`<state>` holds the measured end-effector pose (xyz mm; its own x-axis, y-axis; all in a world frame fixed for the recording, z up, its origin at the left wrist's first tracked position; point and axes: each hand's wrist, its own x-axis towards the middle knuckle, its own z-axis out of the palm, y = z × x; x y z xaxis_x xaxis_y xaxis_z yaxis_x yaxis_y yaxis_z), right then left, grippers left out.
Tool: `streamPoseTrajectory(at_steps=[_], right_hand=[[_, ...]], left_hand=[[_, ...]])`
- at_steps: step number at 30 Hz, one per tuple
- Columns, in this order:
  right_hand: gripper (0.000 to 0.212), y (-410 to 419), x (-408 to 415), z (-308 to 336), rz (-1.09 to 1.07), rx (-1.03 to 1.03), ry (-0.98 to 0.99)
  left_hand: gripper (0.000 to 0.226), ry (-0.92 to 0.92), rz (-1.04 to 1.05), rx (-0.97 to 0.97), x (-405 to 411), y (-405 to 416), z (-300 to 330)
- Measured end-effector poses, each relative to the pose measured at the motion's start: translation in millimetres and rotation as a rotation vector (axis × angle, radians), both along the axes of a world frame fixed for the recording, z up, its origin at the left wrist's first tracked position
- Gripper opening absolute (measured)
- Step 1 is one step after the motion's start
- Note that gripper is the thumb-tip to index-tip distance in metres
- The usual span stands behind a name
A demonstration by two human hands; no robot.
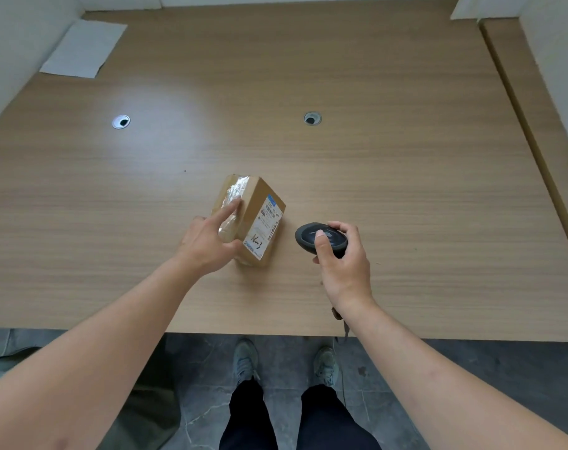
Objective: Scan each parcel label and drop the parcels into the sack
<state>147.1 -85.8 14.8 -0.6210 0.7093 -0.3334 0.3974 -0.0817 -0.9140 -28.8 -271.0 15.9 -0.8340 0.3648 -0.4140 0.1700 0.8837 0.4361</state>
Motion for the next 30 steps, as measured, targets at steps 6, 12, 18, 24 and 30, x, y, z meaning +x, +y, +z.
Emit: streamPoseTrajectory(at_steps=[6, 12, 18, 24, 30], right_hand=[[0.017, -4.3, -23.4, 29.8, -0.171, -0.285, 0.083], [0.022, -1.1, -39.1, 72.2, -0.196, -0.303, 0.199], [0.017, -7.4, -40.8, 97.1, -0.207, -0.233, 0.229], [0.015, -19.6, -40.1, 115.9, -0.238, -0.179, 0.275], [0.015, -32.8, -36.3, 130.6, -0.253, -0.137, 0.298]], left_hand=[[0.115, -0.15, 0.073, 0.341, 3.8, -4.5, 16.8], [0.123, -0.184, 0.059, 0.542, 5.8, -1.8, 39.6], [0.123, -0.15, 0.04, 0.599, -2.1, -4.3, 59.8], [0.122, -0.154, 0.014, 0.636, -7.5, -10.3, 76.0], [0.121, -0.16, 0.006, 0.642, -17.0, -20.5, 76.1]])
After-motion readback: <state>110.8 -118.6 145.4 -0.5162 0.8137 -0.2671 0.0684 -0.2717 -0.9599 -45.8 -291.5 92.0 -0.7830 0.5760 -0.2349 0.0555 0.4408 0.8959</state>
